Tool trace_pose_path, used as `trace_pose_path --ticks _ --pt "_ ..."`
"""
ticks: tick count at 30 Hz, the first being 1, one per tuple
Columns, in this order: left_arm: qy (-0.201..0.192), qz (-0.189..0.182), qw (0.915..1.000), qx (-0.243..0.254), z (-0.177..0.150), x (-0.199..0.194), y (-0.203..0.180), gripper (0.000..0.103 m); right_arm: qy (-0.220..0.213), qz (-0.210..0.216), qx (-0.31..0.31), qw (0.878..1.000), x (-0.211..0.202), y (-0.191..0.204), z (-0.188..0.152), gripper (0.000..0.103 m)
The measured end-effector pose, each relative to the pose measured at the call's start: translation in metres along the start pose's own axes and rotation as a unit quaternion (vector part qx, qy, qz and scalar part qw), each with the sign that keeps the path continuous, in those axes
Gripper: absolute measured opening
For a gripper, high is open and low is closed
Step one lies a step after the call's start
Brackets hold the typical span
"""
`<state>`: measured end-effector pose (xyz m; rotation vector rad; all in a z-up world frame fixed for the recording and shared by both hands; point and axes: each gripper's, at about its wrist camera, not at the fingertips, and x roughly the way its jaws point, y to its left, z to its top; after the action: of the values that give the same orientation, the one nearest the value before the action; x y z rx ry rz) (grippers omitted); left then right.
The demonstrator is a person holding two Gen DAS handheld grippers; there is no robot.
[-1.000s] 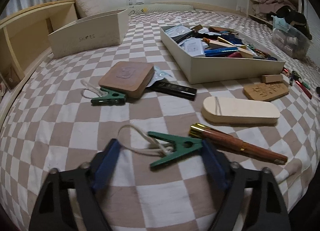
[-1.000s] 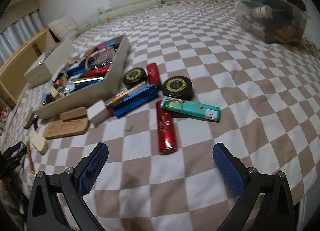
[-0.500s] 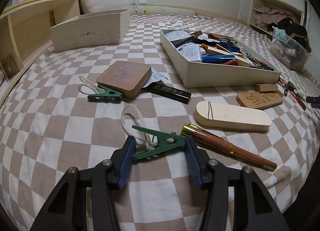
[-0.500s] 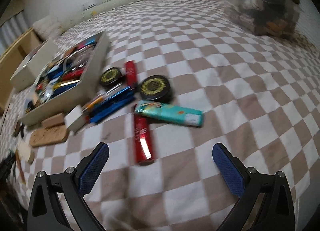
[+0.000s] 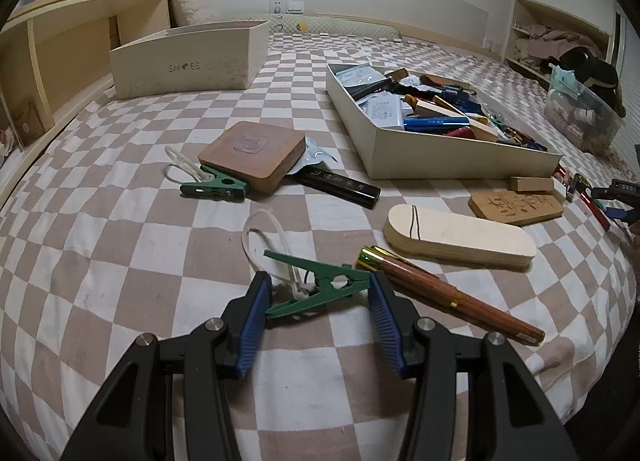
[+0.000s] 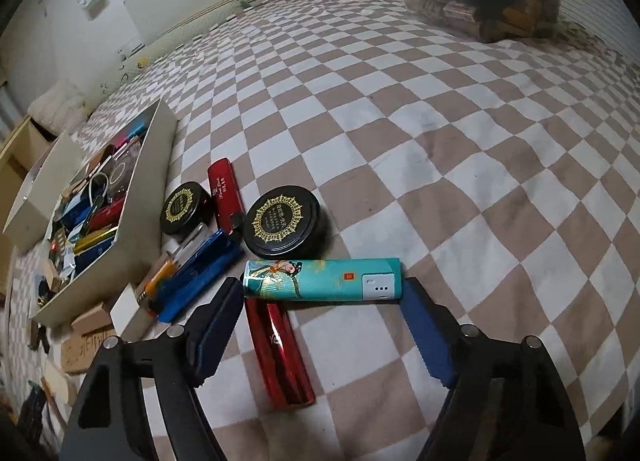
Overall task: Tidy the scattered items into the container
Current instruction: 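Grasp the green clothespin with the left gripper while the right grasps the teal lighter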
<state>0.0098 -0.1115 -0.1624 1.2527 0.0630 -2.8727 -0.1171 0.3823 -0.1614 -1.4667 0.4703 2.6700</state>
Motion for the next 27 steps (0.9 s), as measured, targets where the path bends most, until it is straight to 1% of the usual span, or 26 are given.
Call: trace_pose_path --ticks 1,3,4,5,8,9,10,11,12,13,17,22,24,25,27 --pt "0.000 0.000 1.0000 -0.001 0.000 -0.001 0.000 0.050 -0.001 -0.001 -0.003 1.000 0.000 0.001 0.000 0.080" --pt "0.000 -0.001 1.0000 -0.003 0.000 -0.002 0.000 0.050 -0.004 -0.005 -0.008 1.000 -0.002 0.000 0.000 0.057" --pt "0.000 -0.003 1.0000 -0.006 0.001 -0.003 0.000 0.050 -0.004 -0.007 -0.009 1.000 -0.003 -0.001 0.000 0.041" --pt "-0.001 -0.004 1.0000 -0.009 0.001 -0.003 0.000 0.050 -0.001 -0.006 -0.006 1.000 -0.003 -0.004 0.000 0.039" --pt "0.000 -0.003 1.0000 -0.009 0.001 -0.004 -0.002 0.050 0.004 -0.003 -0.008 1.000 -0.006 -0.007 -0.001 0.039" --pt "0.000 -0.003 1.0000 -0.008 0.001 -0.004 -0.002 0.050 0.002 -0.005 -0.008 1.000 -0.007 -0.006 -0.001 0.040" --pt "0.000 -0.003 1.0000 -0.009 0.001 -0.004 -0.002 0.050 -0.001 -0.007 -0.008 1.000 -0.008 -0.005 -0.001 0.052" --pt "0.000 -0.003 0.9999 -0.010 0.001 -0.004 -0.002 0.050 -0.005 -0.008 -0.009 1.000 -0.009 -0.003 -0.001 0.085" --pt "0.000 -0.004 0.9999 -0.011 0.001 -0.004 -0.002 0.050 -0.012 -0.006 -0.010 1.000 -0.009 0.001 -0.002 0.098" --pt "0.001 -0.004 0.9999 -0.012 0.001 -0.004 -0.002 0.050 -0.018 -0.006 -0.010 1.000 -0.009 0.005 -0.002 0.103" --pt "0.002 -0.002 0.9999 -0.011 0.001 -0.004 -0.003 0.050 -0.011 -0.002 -0.002 1.000 -0.003 0.016 0.002 0.103" --pt "0.002 -0.001 0.9999 -0.015 0.002 -0.009 -0.005 0.050 0.001 -0.020 0.022 1.000 0.012 0.021 0.009 0.103" --pt "0.004 0.001 0.9998 -0.017 0.002 -0.011 -0.005 0.050 -0.002 -0.037 0.020 0.999 0.015 0.022 0.010 0.090" --pt "0.004 0.001 0.9998 -0.019 0.003 -0.012 -0.005 0.050 -0.004 -0.044 0.020 0.999 0.015 0.021 0.010 0.082" --pt "0.002 -0.001 0.9997 -0.022 0.003 -0.014 -0.005 0.050 -0.004 -0.038 0.021 0.999 0.015 0.018 0.009 0.082"
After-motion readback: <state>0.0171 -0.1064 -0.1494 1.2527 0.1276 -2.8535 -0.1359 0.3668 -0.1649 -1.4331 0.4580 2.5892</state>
